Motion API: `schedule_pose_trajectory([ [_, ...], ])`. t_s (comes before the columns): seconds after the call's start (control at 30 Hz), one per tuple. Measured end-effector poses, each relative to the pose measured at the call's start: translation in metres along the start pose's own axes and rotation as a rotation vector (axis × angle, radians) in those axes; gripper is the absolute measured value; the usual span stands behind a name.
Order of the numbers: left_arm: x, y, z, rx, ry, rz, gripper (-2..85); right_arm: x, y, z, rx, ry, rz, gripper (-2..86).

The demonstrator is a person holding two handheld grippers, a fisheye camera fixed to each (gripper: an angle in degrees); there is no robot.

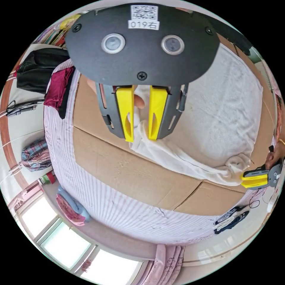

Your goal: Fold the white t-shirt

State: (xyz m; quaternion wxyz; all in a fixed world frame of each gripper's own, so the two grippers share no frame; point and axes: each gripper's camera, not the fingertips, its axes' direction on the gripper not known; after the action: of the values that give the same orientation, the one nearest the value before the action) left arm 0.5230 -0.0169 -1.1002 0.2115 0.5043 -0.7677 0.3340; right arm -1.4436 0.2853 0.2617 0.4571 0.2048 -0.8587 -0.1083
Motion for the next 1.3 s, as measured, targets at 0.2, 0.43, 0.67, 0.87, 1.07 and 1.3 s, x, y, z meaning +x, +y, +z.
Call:
schedule_pose_trajectory([
  [0.2,-0.091,0.035,-0.010,0.043,0.058,-0.255,7.0,0.088,0.053,-0.066,0.121,-0.117,0.184,9.0],
  [0.43,-0.082,0.190,-0.057,0.305,0.266,-0.057,5.0,0.118,0.188,-0.169,0.331,-0.461,0.031,2.8],
  [0.67,-0.014,0.344,-0.083,0.366,0.088,0.152,6.0,0.074,0.352,-0.243,0.356,-0.362,-0.118,5.6],
  [0.87,0.026,0.373,-0.080,0.295,-0.003,0.332,6.9,0.042,0.400,-0.254,0.267,-0.311,-0.126,8.1],
  [1.07,0.025,0.368,-0.074,0.311,-0.002,0.401,5.8,0.047,0.409,-0.262,0.238,-0.365,-0.068,8.7],
  [1.3,0.006,0.358,-0.073,0.330,0.110,0.343,1.6,0.042,0.411,-0.277,0.264,-0.345,-0.048,7.7],
])
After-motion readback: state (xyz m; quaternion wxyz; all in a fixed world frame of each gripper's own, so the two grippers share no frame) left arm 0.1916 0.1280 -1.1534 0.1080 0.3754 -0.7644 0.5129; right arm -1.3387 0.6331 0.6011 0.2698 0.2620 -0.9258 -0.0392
